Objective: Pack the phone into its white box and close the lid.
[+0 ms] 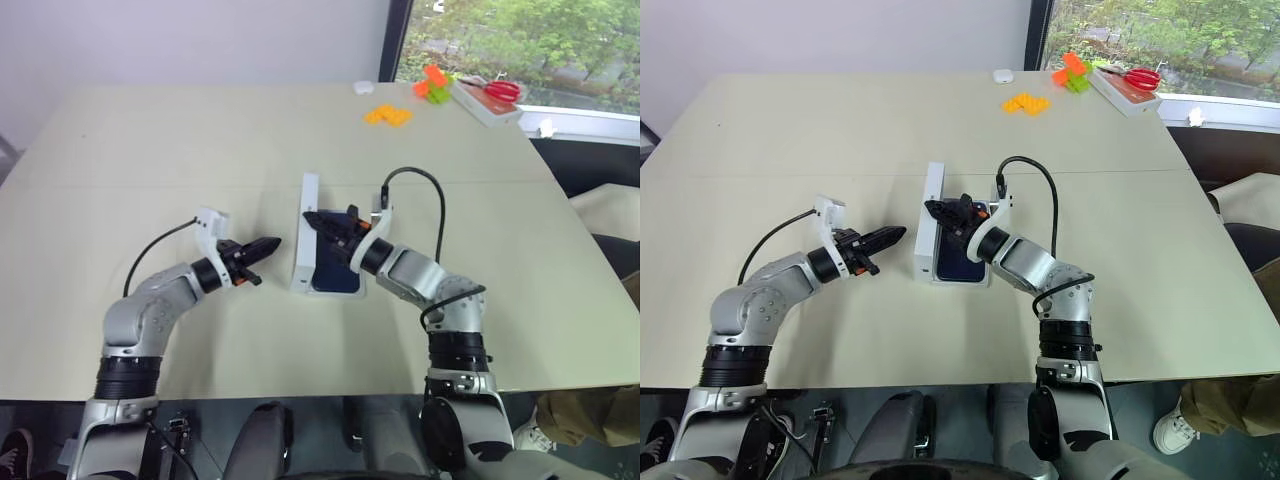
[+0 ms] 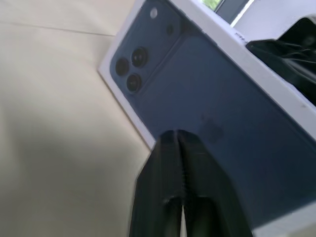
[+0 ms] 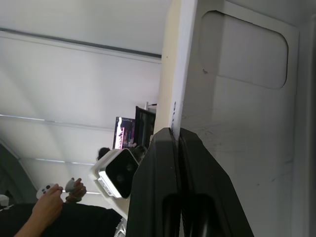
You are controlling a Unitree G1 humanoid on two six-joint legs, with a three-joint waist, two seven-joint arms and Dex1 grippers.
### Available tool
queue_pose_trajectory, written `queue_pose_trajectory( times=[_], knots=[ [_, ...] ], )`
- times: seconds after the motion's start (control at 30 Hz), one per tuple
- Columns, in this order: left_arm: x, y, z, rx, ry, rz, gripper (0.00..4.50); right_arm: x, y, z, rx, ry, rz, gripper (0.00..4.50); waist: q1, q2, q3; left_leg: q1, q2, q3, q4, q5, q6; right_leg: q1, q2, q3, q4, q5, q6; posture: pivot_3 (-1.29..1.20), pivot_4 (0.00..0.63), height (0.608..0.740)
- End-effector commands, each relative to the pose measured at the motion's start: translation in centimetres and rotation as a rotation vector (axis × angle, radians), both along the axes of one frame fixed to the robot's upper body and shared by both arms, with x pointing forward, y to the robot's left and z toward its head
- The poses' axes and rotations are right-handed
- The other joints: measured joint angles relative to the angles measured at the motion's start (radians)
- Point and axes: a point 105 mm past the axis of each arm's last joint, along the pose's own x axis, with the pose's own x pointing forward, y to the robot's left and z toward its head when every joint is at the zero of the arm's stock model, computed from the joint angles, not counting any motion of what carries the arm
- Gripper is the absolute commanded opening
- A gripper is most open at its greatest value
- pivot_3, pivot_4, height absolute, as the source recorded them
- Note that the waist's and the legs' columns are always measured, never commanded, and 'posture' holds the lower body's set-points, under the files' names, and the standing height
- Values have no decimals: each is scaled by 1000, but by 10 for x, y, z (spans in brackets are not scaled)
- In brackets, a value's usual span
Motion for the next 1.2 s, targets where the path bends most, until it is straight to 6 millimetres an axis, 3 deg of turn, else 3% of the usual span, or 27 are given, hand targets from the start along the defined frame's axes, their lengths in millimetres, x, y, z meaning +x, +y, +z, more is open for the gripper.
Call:
queue_pose_trajectory(
  times=[0.03,0.2,0.23,0.3,0.53,0.87,1.2],
  knots=[
    [0,-6,11,-4,-55,-17,47,-1,-4,5,-7,-32,-13,0,0,0,0,0,0,0,0,0,0,0,0,0,0,0,0,0,150,740],
    [-1,-12,10,5,-59,-28,47,-1,-6,4,-17,-34,-17,0,1,0,0,0,0,0,0,0,0,0,0,0,0,0,0,0,150,740],
    [-2,-13,10,5,-60,-31,11,-2,-6,4,-15,-37,-14,290,1,0,0,0,0,0,0,0,0,0,0,0,0,0,0,0,150,740],
    [-2,-14,10,2,-58,-36,0,-2,-7,6,-7,-41,-11,952,1,0,0,0,0,0,0,0,0,0,0,0,0,0,0,0,150,740],
    [-3,-16,9,6,-57,-42,0,-3,-10,9,-20,-62,-11,4437,-1,0,0,0,0,0,0,0,0,0,1,0,0,0,0,0,150,740],
    [-4,-18,13,4,-75,-49,0,-9,-56,22,-116,-165,-71,4437,2,0,0,0,0,0,0,0,0,0,1,0,-1,0,0,0,150,740],
    [-11,-41,15,-14,-73,-131,0,-8,-129,28,-483,-391,-90,4437,2,0,0,1,0,1,0,0,0,3,1,0,-3,0,1,0,150,740]
  ],
)
